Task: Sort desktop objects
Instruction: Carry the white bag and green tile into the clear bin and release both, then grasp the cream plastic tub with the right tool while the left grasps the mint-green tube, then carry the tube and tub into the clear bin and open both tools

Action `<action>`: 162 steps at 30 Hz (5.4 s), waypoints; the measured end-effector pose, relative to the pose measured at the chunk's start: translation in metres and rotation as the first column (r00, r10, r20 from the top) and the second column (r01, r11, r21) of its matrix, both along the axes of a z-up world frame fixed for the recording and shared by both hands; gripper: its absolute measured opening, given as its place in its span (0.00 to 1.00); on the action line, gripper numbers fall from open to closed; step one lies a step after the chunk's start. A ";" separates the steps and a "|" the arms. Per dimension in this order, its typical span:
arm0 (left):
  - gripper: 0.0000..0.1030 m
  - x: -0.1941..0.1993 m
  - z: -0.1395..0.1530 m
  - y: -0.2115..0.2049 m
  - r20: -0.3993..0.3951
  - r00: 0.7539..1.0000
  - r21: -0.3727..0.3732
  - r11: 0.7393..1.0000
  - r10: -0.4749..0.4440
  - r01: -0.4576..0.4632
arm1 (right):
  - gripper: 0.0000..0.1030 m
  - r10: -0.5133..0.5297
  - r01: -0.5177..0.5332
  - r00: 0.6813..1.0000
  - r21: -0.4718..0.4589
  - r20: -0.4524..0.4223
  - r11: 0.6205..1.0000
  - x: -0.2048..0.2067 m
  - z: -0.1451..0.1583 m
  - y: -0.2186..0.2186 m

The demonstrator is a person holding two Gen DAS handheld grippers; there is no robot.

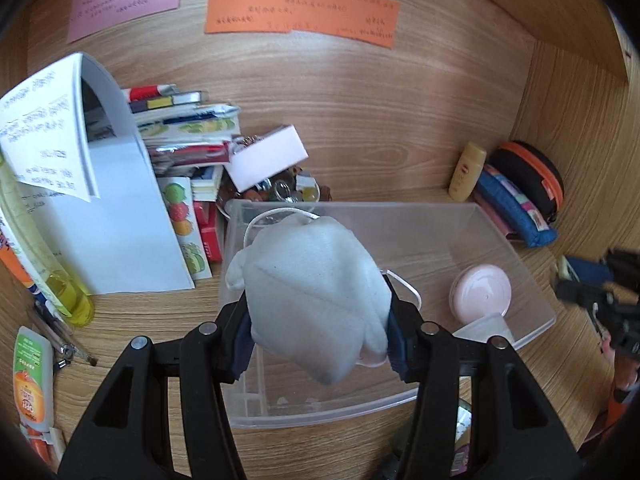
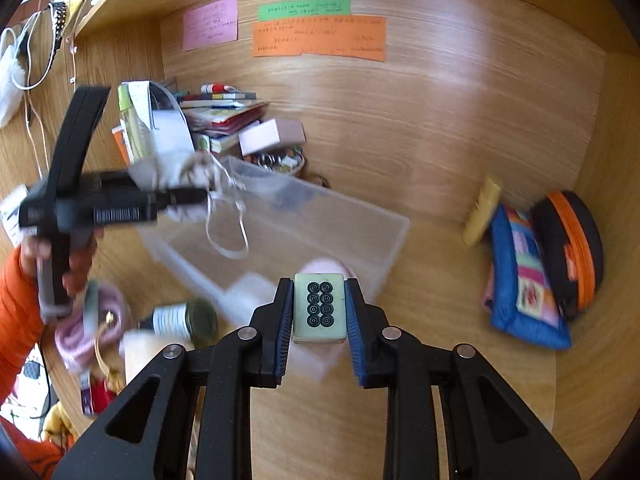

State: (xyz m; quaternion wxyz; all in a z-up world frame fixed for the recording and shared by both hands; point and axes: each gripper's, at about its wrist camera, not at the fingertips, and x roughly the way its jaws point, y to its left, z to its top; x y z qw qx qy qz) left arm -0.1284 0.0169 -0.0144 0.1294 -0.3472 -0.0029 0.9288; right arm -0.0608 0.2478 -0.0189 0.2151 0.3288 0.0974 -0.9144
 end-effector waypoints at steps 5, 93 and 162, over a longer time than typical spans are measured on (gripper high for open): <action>0.52 -0.001 -0.008 0.007 0.003 1.000 -0.040 0.999 -0.018 0.018 | 0.22 0.020 -0.021 1.000 0.021 0.019 1.000 -0.030 -0.001 -0.026; 0.93 0.147 -0.013 -0.061 0.003 0.998 -0.092 0.993 0.070 -0.070 | 0.81 0.154 -0.159 0.986 0.105 0.059 0.982 0.061 -0.039 -0.070; 0.71 0.155 -0.008 -0.050 -0.135 0.991 -0.001 1.000 0.017 -0.017 | 0.66 0.161 -0.152 0.983 -0.101 0.083 0.983 0.061 -0.017 -0.045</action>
